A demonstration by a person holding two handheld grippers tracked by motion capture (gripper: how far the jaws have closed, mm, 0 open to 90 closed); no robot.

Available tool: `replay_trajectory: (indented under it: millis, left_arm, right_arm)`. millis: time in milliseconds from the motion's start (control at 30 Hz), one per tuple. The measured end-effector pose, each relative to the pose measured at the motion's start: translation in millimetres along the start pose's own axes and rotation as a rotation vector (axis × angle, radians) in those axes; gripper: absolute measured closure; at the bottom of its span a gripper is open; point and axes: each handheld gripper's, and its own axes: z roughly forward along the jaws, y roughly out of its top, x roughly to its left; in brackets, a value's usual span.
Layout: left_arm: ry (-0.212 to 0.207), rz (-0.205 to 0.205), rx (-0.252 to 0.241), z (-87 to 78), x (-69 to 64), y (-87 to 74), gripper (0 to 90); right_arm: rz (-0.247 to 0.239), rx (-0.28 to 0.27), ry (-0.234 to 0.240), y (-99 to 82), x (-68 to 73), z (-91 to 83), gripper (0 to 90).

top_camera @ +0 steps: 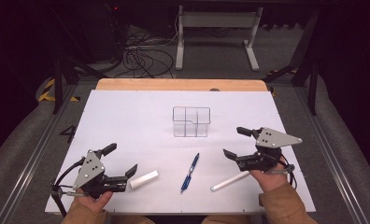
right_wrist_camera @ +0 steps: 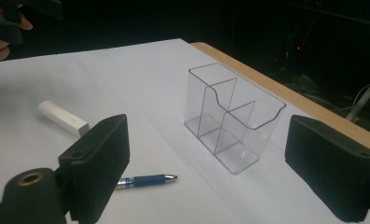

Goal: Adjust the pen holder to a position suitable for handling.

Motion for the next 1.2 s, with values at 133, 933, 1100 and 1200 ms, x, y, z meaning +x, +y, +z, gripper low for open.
replay_trajectory:
  millis: [133,933,1100,1200]
  left_arm:
    - [0.0,0.003,-0.003,-0.2,0.5,0.0,9.0]
    - [0.01,0.007,0.002,-2.6,2.7,0.4,9.5]
    - [0.014,0.013,0.005,-2.6,2.9,0.6,9.5]
    - [0.013,0.007,0.004,-2.8,3.5,0.2,9.5]
  right_arm:
    - [-0.019,0.013,0.008,10.1,-1.7,4.7,14.6]
    - [-0.043,0.077,0.108,32.2,-10.8,21.6,19.6]
    - [-0.079,0.111,0.113,39.5,-13.2,34.1,21.9]
    - [-0.105,0.153,0.121,43.7,-15.2,47.3,24.9]
